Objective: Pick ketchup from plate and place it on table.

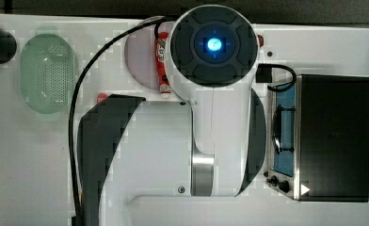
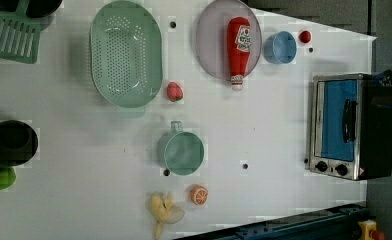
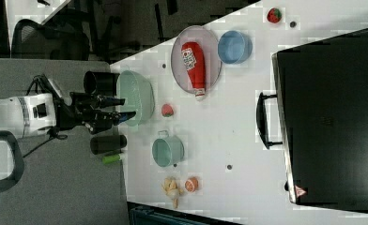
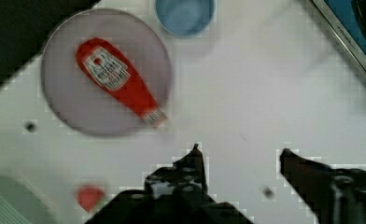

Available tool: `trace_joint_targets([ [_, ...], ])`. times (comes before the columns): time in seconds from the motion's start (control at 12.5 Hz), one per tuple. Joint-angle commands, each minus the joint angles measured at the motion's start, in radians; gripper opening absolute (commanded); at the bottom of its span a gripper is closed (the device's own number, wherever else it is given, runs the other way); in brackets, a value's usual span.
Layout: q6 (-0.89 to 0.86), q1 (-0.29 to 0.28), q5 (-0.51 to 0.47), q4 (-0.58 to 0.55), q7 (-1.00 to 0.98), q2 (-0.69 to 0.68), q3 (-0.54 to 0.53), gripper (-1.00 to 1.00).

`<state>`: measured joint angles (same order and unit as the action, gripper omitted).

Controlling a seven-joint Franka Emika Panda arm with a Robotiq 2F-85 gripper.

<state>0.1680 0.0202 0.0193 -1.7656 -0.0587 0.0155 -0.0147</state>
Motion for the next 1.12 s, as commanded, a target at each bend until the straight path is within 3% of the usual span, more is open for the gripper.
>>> trace_joint_targets([
  [0.08, -0.187, 0.064, -0.041, 0.038, 0.064, 0.139, -0.025, 0.60],
  [0.24, -0.186, 0.064, -0.041, 0.038, 0.063, 0.137, -0.026, 0.99],
  [0.56, -0.158, 0.060, -0.041, 0.038, 0.044, 0.078, -0.035, 1.00],
  [1.12, 0.015, 0.053, -0.041, 0.039, 0.016, -0.150, -0.072, 1.00],
])
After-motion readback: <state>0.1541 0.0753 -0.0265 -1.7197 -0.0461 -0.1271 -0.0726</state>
